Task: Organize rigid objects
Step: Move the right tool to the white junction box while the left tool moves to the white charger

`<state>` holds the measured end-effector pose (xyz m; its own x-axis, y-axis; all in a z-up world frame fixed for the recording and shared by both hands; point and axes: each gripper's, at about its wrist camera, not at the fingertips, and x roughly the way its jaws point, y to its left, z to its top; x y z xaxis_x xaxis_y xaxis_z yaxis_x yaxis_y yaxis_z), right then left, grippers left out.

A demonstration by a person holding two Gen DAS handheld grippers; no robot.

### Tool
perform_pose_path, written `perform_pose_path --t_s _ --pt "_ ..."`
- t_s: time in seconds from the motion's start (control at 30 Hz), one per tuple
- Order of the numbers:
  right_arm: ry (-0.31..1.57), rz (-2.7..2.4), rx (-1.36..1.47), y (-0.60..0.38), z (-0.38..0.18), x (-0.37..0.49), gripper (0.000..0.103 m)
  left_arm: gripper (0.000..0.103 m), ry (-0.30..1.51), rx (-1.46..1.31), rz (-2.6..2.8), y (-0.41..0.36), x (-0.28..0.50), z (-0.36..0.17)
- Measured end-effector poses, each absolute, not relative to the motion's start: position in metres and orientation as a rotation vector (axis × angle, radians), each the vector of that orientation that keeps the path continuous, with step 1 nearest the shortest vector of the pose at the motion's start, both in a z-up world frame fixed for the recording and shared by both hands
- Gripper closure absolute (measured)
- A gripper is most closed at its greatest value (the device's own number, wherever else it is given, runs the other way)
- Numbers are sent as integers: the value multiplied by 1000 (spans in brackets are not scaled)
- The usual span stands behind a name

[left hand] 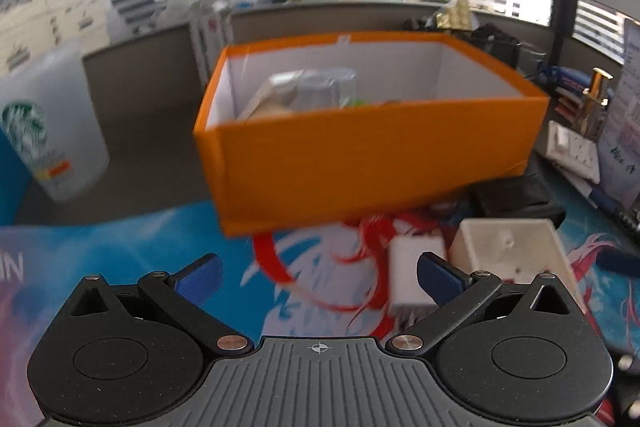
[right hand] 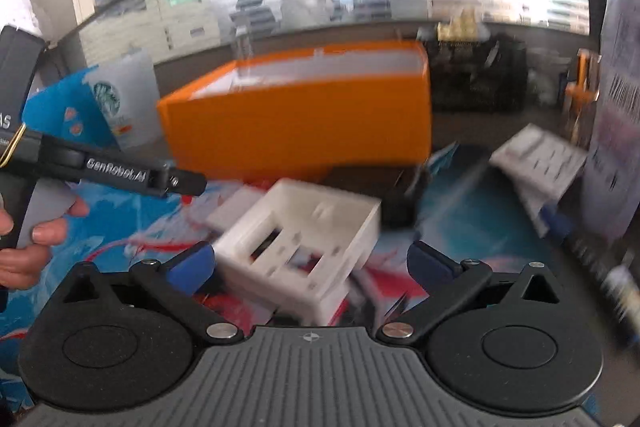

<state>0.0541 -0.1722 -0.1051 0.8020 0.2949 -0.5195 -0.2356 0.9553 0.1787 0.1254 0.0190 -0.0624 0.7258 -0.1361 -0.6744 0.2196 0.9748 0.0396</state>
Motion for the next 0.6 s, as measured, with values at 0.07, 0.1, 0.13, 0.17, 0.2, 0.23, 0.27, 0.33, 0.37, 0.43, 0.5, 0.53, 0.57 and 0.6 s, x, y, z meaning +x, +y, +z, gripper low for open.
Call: perform_pose_path --t_s 0.07,0.1,0.13,0.17,0.2,0.23,0.27,0.33,0.37,0.43,0.5,0.53,0.57,0.6 --pt "569 242 94 -158 -110 53 0 0 749 90 -180 27 123 -68" --pt "565 228 82 -150 -112 54 0 0 755 75 -177 30 124 -70" --pt "561 208 79 -143 -112 54 0 0 763 59 -171 34 125 -72" --pt "560 194 75 -135 -112 56 0 0 766 48 -165 37 125 -73" --pt "564 189 66 -129 -112 59 0 0 767 39 -159 40 126 -74" --pt "564 176 55 -123 -112 62 0 0 768 30 -155 44 126 -75" --pt "560 152 46 -118 -114 65 0 0 769 22 -154 46 125 -76" --pt "575 98 25 -108 -118 75 0 0 775 5 -160 51 126 -78" --pt "584 85 15 -107 -120 79 0 0 780 3 -167 51 127 -79" --pt "603 44 13 -110 -125 85 1 0 786 12 -181 49 127 -81" --pt "614 79 96 -124 -126 85 8 0 785 28 -194 45 126 -84" --pt "619 85 114 -129 -127 84 10 0 788 35 -197 42 126 -85" --pt "623 89 117 -133 -127 83 12 0 789 43 -201 39 125 -85" --pt "623 94 118 -138 -127 80 13 0 787 51 -209 34 125 -86"
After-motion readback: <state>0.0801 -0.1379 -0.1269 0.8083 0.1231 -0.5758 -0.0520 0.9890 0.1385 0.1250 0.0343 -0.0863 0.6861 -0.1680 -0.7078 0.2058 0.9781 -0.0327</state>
